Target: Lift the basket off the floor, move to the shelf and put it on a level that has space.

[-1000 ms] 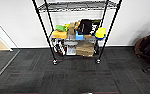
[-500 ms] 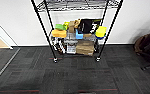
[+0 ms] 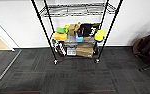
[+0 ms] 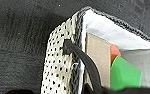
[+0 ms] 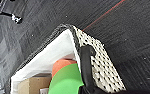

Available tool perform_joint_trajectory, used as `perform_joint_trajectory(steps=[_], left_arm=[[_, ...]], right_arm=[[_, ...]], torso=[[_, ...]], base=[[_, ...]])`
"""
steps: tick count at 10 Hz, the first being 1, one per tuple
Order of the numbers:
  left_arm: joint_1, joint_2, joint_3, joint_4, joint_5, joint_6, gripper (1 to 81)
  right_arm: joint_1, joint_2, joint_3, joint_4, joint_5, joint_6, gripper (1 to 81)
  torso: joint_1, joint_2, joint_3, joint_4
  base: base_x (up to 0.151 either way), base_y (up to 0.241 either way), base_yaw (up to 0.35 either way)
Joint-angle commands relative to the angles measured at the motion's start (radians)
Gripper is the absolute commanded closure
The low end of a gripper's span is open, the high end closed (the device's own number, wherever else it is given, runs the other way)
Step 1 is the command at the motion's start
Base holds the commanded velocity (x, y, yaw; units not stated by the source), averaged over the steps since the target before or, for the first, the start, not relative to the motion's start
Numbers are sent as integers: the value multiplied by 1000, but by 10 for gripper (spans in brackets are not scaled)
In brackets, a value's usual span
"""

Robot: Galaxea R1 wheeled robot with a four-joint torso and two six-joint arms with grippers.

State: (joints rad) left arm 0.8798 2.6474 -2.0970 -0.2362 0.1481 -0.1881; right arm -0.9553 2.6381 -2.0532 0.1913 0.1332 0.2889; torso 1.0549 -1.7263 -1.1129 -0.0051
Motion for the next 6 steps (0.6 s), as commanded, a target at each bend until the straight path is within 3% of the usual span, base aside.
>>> perform_joint_trajectory(steps=[1, 3, 6], left_arm=[[-51, -24, 37, -31, 51, -8, 811], [-34, -29, 37, -31, -2, -8, 811], [-29, -29, 29, -25, -4, -8, 811]], right_arm=[[78, -31, 45, -38, -60, 12, 811], [78, -31, 50, -47, -61, 12, 811], [71, -33, 53, -49, -61, 13, 811]], torso=[[-63, 99, 60, 0], [-108, 167, 97, 0], [-174, 269, 160, 0]], base=[[0, 0, 0], [0, 0, 0], [0, 0, 0]])
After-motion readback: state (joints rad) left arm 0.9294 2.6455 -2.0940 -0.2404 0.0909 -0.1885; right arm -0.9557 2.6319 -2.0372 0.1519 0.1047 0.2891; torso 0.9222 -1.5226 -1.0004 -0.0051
